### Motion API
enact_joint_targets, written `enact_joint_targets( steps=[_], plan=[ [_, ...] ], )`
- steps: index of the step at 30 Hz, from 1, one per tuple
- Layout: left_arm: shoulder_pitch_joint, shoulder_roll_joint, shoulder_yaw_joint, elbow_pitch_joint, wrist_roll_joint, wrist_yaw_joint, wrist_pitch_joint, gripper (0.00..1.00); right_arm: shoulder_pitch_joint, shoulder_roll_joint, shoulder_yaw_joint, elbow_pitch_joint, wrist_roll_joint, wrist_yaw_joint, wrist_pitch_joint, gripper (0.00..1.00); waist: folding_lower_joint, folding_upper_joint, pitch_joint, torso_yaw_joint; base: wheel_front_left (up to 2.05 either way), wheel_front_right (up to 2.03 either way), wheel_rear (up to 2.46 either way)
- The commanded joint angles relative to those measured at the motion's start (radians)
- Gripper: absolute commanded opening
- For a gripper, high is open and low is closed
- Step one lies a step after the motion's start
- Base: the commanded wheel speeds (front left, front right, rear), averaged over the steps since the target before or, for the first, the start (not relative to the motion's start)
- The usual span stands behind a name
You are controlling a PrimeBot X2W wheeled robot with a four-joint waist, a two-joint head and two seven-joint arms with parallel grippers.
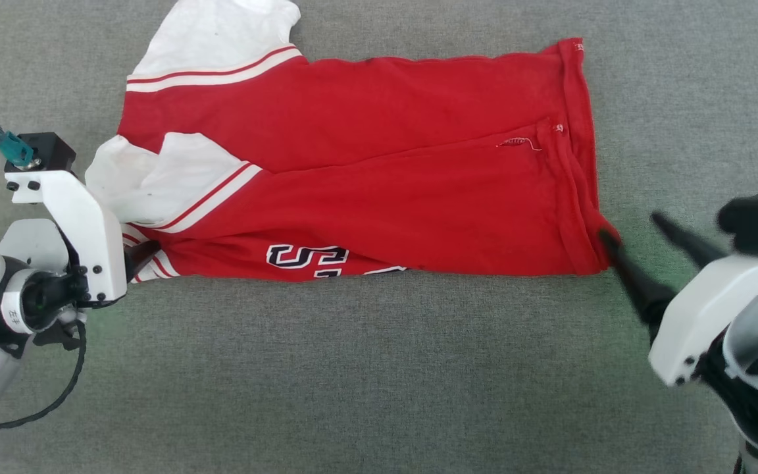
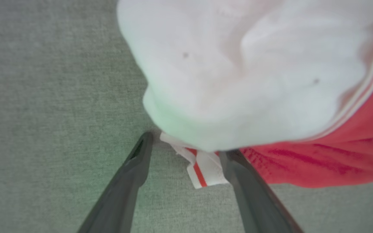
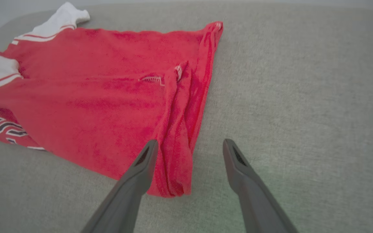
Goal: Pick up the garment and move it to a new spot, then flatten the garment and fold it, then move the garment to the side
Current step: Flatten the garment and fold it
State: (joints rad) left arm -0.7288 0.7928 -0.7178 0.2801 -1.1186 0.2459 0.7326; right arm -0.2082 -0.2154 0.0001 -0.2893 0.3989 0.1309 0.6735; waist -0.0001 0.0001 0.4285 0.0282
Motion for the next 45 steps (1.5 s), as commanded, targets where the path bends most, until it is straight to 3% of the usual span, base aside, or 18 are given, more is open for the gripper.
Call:
enact_joint_targets(
  steps=[1,2,12,21,22,23,24,29,34,39,45],
  plan=[
    [0.02,-0.031,-0.027,0.031,-0.009,-0.013,0.016,0.47,0.018,-0.011,0.01,-0.003,0.013,0.0,0.046,1.0,0.0001,-0.0001,0.004,-0.002,0.0,0.0,0.0],
    [0.018,-0.039,-0.028,0.04,-0.013,-0.019,0.015,0.0,0.023,-0.006,0.006,0.0,0.023,0.0,0.073,1.0,0.0001,-0.0001,0.005,-0.001,0.0,0.0,0.0],
    [-0.027,-0.085,-0.049,0.078,0.004,-0.07,0.01,0.0,-0.056,0.011,0.017,0.071,-0.003,0.0,0.261,1.0,0.0001,-0.0001,0.021,0.041,0.0,0.0,0.0],
    [-0.06,-0.129,-0.06,0.087,0.015,-0.101,-0.009,0.0,-0.141,0.005,0.085,0.263,-0.034,0.0,0.367,1.0,0.0001,-0.0001,0.033,0.079,0.0,0.0,0.0],
    [-0.063,-0.136,-0.061,0.089,0.018,-0.105,-0.012,0.0,-0.148,-0.002,0.1,0.285,-0.033,0.0,0.374,0.69,0.0001,-0.0001,0.034,0.083,0.0,0.0,0.0],
    [-0.064,-0.14,-0.062,0.092,0.018,-0.107,-0.015,0.0,-0.156,-0.009,0.118,0.305,-0.026,0.0,0.383,0.25,0.0001,-0.0001,0.033,0.086,0.0,0.0,0.0],
    [-0.066,-0.144,-0.063,0.095,0.018,-0.109,-0.016,0.0,-0.161,-0.017,0.128,0.317,-0.021,0.0,0.382,0.0,0.0001,-0.0001,0.033,0.089,0.0,0.0,0.0],
    [-0.062,-0.137,-0.057,0.101,0.011,-0.117,-0.022,0.0,-0.192,-0.06,0.118,0.316,-0.001,-0.001,0.377,0.0,0.0001,-0.0001,0.018,0.097,0.0,0.0,0.0],
    [-0.041,-0.098,-0.047,0.054,0.0,-0.097,-0.008,0.0,-0.189,-0.111,0.07,0.251,0.029,-0.001,0.398,0.0,0.0001,-0.0001,-0.009,0.104,0.0,0.0,0.0],
    [0.006,-0.031,-0.038,-0.059,-0.007,-0.045,0.02,0.0,-0.151,-0.143,0.028,0.172,0.049,-0.001,0.442,0.0,0.0001,-0.0001,-0.04,0.111,0.0,0.0,0.0],
    [0.104,0.051,-0.035,-0.237,-0.034,0.05,0.06,0.0,-0.061,-0.164,-0.028,0.071,0.077,-0.001,0.513,0.0,0.0001,-0.0001,-0.061,0.118,0.0,0.0,0.0]
  ],
)
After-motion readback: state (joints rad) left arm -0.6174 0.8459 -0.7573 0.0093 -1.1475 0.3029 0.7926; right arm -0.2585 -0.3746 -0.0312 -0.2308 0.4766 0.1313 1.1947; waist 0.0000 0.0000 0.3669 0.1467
